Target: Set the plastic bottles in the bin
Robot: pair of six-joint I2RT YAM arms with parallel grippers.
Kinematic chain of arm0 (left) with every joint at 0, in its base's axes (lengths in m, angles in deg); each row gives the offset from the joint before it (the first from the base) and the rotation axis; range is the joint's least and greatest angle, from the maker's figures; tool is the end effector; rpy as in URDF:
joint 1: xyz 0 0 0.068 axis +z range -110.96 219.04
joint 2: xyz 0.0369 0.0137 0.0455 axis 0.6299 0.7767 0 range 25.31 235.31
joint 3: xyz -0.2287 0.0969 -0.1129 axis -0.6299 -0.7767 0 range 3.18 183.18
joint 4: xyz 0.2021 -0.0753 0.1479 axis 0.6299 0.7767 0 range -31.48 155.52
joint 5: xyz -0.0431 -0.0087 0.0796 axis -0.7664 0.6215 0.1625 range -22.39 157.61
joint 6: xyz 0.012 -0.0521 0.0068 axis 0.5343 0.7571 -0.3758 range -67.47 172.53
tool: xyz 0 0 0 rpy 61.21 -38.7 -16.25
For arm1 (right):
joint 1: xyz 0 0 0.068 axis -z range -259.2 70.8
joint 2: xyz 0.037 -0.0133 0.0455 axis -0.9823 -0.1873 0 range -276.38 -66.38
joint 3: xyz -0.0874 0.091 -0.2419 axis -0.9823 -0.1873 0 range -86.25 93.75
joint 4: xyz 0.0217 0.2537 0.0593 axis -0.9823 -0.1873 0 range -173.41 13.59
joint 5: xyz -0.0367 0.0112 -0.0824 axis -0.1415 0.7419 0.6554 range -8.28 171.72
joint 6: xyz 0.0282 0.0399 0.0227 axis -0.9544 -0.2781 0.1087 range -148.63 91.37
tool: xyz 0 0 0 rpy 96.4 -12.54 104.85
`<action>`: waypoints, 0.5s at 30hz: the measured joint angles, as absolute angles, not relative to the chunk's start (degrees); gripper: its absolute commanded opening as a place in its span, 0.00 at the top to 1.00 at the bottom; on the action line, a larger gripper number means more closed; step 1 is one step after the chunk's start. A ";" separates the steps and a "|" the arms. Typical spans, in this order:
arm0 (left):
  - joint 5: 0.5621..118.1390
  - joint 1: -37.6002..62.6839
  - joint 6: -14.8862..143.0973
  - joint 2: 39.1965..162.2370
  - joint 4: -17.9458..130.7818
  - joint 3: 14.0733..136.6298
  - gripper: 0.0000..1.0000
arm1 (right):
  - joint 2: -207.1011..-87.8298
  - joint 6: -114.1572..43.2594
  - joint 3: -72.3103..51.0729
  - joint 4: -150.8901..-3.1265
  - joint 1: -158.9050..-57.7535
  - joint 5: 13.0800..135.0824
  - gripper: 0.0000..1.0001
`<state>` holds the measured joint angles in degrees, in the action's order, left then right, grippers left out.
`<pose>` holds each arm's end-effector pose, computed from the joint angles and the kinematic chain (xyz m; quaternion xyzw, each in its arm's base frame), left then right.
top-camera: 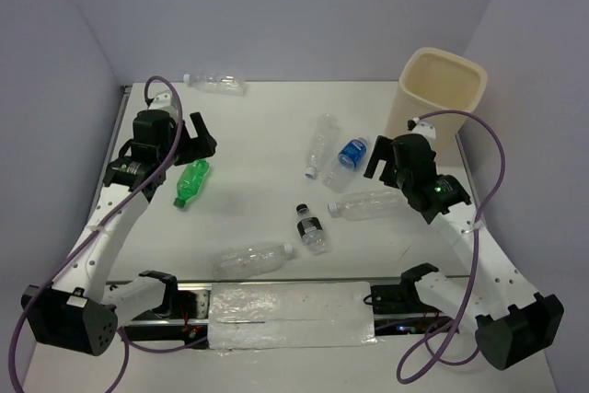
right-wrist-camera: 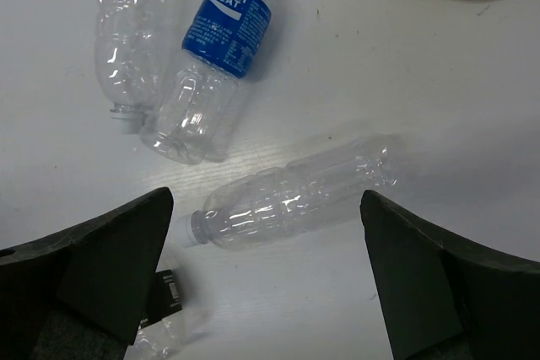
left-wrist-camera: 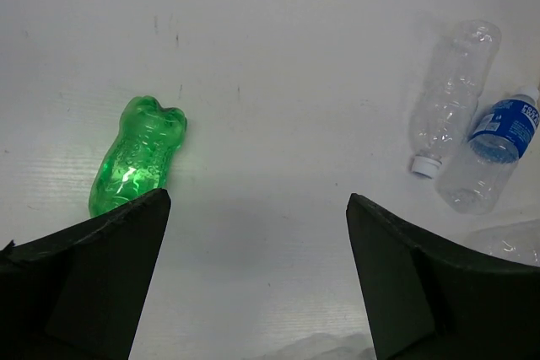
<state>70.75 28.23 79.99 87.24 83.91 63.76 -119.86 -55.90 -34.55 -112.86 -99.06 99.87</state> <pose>0.2361 -0.0431 0.3515 -0.1374 0.8401 -0.1498 0.5029 0.1865 0.0555 0.3114 0.1262 0.8821 0.0422 0.4519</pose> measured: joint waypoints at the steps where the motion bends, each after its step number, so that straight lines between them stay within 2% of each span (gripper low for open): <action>1: 70.68 28.23 79.97 87.53 83.95 63.76 0.01 | -120.10 -56.21 -34.55 -112.86 -99.06 99.96 0.00; 15: 70.11 28.23 80.01 88.34 84.02 63.78 0.01 | -118.55 -68.93 -39.80 -114.74 -99.02 100.84 0.02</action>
<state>70.11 28.23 80.01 88.34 84.02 63.78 -118.55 -68.93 -39.80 -114.74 -99.02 100.84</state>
